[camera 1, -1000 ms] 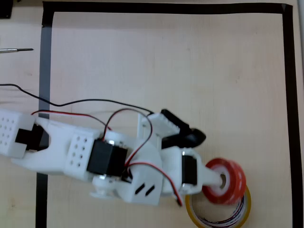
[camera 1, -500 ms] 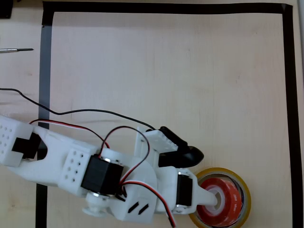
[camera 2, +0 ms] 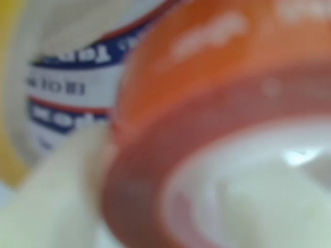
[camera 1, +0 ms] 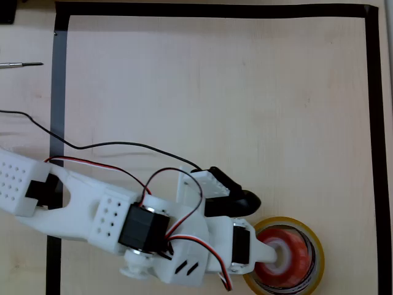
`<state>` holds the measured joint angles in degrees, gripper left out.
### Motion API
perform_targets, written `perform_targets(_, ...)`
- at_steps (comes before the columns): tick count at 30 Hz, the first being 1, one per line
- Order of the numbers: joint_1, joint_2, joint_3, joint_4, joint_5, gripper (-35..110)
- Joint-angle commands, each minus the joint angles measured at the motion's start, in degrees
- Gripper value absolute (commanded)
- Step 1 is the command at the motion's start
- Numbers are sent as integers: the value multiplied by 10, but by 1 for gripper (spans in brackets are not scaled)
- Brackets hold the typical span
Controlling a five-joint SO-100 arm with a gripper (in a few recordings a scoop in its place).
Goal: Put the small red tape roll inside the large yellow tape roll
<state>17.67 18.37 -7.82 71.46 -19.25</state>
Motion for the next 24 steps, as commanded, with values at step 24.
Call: perform_targets(24, -17, 201, -62, 192, 17, 11)
